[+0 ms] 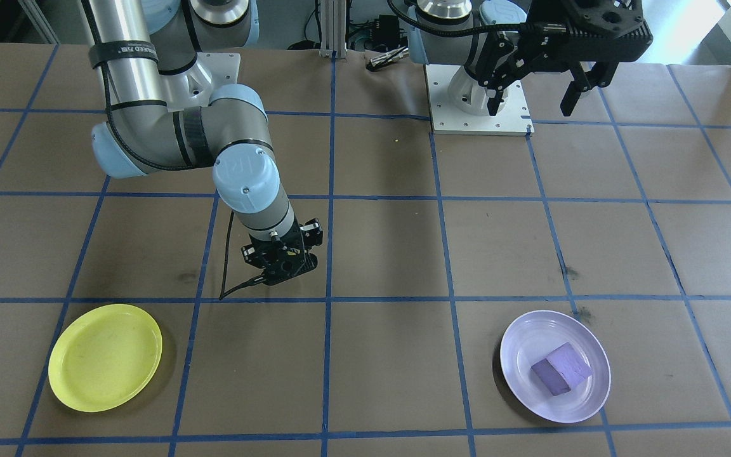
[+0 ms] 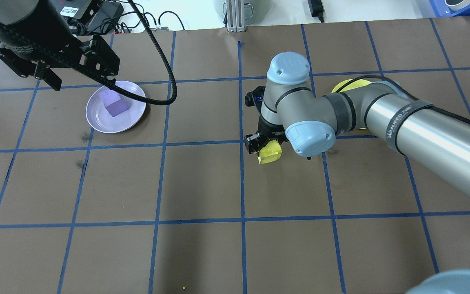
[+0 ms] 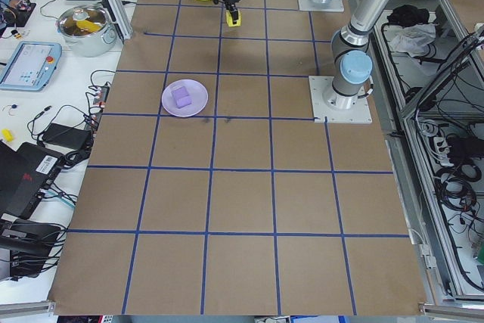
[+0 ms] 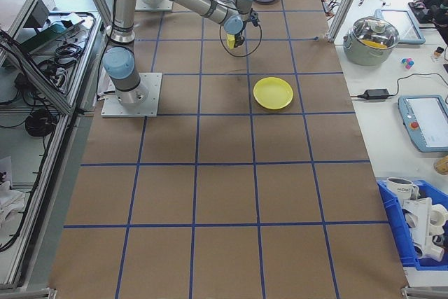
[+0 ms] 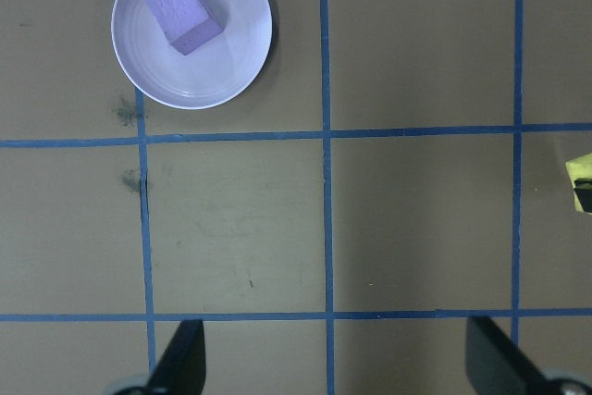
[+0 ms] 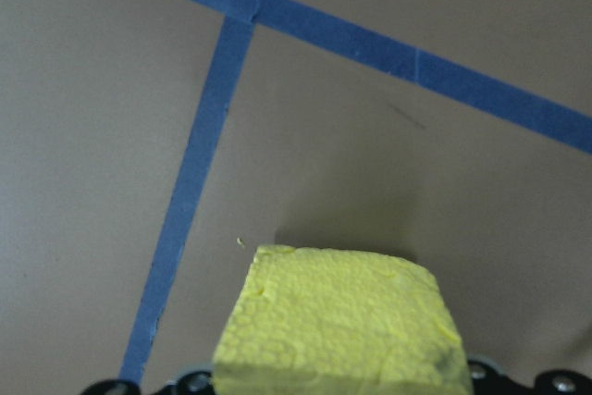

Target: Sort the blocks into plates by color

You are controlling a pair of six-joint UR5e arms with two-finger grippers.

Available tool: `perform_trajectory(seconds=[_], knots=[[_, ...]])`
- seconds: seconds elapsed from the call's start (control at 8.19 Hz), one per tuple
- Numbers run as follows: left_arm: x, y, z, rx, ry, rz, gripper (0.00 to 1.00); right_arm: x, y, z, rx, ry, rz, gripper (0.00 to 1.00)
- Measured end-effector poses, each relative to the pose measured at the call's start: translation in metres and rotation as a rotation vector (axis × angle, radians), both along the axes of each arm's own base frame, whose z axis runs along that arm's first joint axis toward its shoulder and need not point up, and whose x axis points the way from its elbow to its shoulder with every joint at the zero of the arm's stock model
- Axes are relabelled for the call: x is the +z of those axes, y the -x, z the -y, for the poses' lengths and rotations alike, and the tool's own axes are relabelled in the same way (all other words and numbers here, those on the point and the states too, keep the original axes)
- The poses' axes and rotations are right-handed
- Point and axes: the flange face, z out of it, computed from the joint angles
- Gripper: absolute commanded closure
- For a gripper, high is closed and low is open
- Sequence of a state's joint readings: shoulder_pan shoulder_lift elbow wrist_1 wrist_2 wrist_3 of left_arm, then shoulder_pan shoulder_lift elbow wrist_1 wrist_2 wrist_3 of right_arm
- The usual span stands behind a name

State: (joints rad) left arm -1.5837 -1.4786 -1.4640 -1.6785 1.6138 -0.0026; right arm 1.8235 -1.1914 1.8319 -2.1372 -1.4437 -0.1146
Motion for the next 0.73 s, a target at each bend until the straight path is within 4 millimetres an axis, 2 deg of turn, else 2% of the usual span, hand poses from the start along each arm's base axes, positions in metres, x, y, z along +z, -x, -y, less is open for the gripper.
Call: perform_trajectory(seconds=[0.12,0.24,0.37,0.73], knots=[[-0.001,0.0,0.001,0.001,-0.005,-0.001,0.0,0.031,0.011,0.01,-0.027,0.061,0.012,1.0],[-0.005,-0.001,0.004,0.002,-0.015,-0.003,0.0,0.058,0.031,0.022,-0.066,0.111,0.016,1.0],[-0.009,-0.002,0.009,0.004,-0.026,-0.001,0.0,0.076,0.057,0.037,-0.111,0.152,0.012,1.0],[-0.009,-0.012,0.029,0.016,-0.033,0.058,0.0,0.1,0.142,0.08,-0.235,0.27,-0.045,1.0]])
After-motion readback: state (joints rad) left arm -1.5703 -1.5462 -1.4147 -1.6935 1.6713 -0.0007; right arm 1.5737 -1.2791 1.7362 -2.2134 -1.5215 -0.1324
